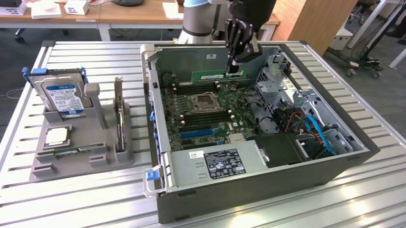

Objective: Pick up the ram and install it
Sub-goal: 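Pick up the ram and move it above insertion slot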

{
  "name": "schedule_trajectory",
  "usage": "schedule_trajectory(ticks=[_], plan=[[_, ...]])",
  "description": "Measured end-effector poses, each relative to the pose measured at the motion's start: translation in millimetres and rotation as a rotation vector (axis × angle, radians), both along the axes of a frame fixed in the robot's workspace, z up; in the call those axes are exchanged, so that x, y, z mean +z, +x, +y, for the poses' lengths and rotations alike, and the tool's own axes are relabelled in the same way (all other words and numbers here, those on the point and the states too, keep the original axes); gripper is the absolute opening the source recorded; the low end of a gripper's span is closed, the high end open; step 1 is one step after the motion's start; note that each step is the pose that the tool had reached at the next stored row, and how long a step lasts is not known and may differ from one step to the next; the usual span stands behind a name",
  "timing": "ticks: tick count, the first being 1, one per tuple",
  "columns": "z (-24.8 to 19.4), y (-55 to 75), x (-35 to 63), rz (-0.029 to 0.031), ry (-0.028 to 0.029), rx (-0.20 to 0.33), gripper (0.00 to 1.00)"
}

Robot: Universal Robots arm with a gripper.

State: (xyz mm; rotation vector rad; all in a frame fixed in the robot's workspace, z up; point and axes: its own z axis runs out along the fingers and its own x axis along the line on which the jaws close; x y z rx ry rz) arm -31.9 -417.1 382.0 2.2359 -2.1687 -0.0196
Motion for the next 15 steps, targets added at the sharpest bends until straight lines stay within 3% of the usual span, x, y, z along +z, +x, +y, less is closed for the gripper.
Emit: schedule_trajectory(ticks=[2, 11, 15], plan=[[1.4, -0.1, -0.5, -0.0001, 0.0005, 0.0, 0.11], [16.3, 0.0, -3.0, 0.0, 0.0002, 0.0, 0.11], [16.9, 0.0, -3.1, -0.0001, 0.0001, 0.0, 0.11]])
